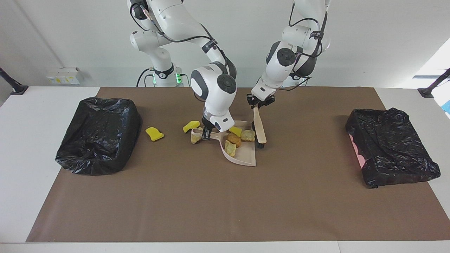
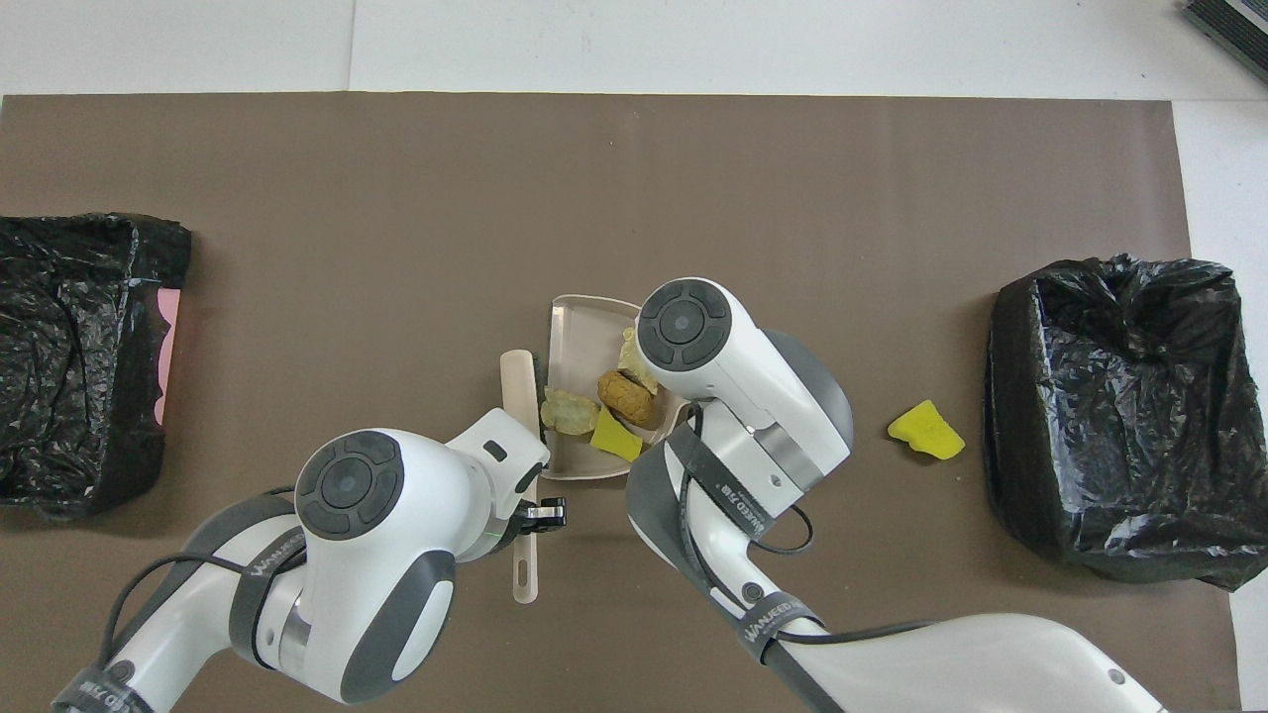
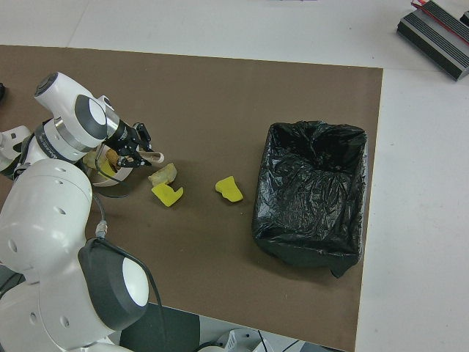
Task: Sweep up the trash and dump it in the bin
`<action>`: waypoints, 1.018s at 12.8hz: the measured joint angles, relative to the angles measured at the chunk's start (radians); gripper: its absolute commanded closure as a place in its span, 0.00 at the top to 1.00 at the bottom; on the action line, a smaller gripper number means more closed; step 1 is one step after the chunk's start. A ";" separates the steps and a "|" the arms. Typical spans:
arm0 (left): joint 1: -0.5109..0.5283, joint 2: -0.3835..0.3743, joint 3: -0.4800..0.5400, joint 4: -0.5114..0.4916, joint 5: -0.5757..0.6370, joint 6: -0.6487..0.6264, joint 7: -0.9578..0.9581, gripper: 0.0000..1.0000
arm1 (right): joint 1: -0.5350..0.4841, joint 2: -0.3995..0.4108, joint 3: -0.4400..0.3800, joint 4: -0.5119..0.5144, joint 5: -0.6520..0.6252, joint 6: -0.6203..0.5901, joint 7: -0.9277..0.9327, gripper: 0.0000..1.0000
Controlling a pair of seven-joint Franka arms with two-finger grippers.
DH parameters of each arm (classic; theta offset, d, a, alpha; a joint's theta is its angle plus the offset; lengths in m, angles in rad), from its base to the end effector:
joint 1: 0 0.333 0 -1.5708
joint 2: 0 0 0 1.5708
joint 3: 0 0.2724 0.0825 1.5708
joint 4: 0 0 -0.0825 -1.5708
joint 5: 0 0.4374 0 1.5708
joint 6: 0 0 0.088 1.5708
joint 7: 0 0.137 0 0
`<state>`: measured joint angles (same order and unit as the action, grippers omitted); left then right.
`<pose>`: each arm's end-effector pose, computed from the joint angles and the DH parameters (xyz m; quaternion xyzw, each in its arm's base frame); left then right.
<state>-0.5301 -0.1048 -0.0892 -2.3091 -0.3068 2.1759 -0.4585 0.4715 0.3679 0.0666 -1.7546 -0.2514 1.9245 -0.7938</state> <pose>0.4297 -0.3287 0.2826 0.9927 0.0093 -0.0733 0.0957 0.5725 0.3122 0.2494 0.7442 0.6531 -0.1093 0.0875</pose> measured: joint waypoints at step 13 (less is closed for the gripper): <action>0.048 -0.058 -0.003 0.170 0.136 -0.311 -0.079 0.00 | -0.225 -0.057 -0.008 0.072 0.095 -0.081 -0.351 0.00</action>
<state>-0.4822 -0.1631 -0.0920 -2.1390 -0.1704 1.8653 -0.5371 0.2465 0.3105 0.0590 -1.6825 -0.1562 1.8440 -1.1452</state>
